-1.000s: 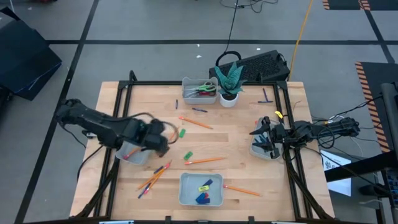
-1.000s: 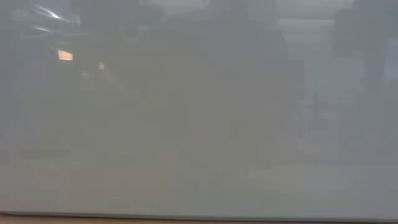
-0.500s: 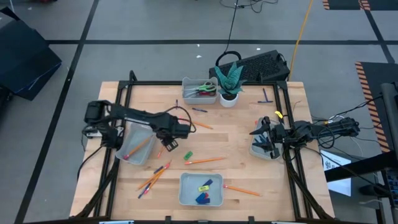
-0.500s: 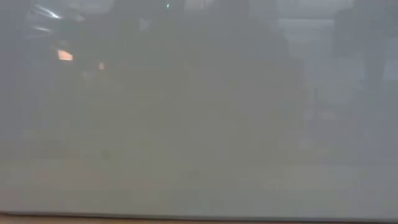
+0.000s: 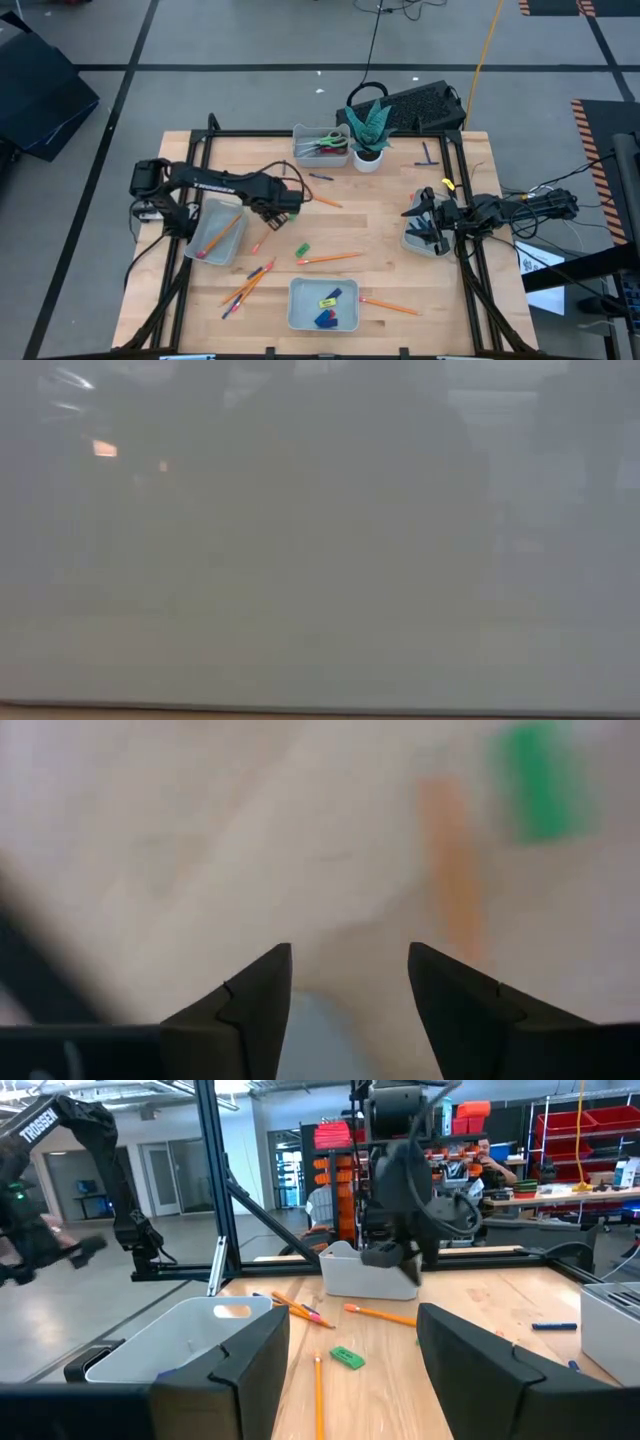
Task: Sort crayons/erasers/pens/pencils in bins
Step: Put the orange pencil into the middle left gray bin
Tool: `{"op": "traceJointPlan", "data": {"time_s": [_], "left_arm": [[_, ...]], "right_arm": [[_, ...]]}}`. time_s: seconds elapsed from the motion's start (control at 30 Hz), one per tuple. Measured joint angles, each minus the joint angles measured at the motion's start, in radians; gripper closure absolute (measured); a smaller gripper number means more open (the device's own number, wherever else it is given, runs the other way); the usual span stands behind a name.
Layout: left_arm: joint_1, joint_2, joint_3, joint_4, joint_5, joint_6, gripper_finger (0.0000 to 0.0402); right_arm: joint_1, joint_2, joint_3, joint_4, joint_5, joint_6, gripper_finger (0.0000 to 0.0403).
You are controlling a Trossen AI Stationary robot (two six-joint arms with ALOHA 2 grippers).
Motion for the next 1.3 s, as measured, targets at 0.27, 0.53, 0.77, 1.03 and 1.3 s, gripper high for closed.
{"op": "traceJointPlan", "data": {"time_s": [0.27, 0.53, 0.77, 1.03, 1.3], "left_arm": [[-0.016, 0.08, -0.003, 0.099, 0.138, -0.016, 0.0197], [-0.021, 0.167, -0.018, 0.11, 0.21, -0.016, 0.0197], [-0.035, 0.201, -0.013, 0.115, 0.272, 0.023, 0.0261], [-0.038, 0.203, -0.015, 0.168, 0.286, 0.03, 0.0387], [-0.039, 0.151, -0.021, 0.164, 0.272, 0.026, 0.0377]], "right_arm": [[0.0, 0.0, -0.001, 0.0, 0.0, 0.0, 0.019], [0.0, 0.0, -0.001, 0.0, 0.0, 0.0, 0.019], [0.0, 0.0, -0.001, 0.0, 0.0, 0.0, 0.019], [0.0, 0.0, 0.0, 0.0, 0.0, 0.0, 0.019], [0.0, 0.0, 0.0, 0.0, 0.0, 0.0, 0.019]]}}
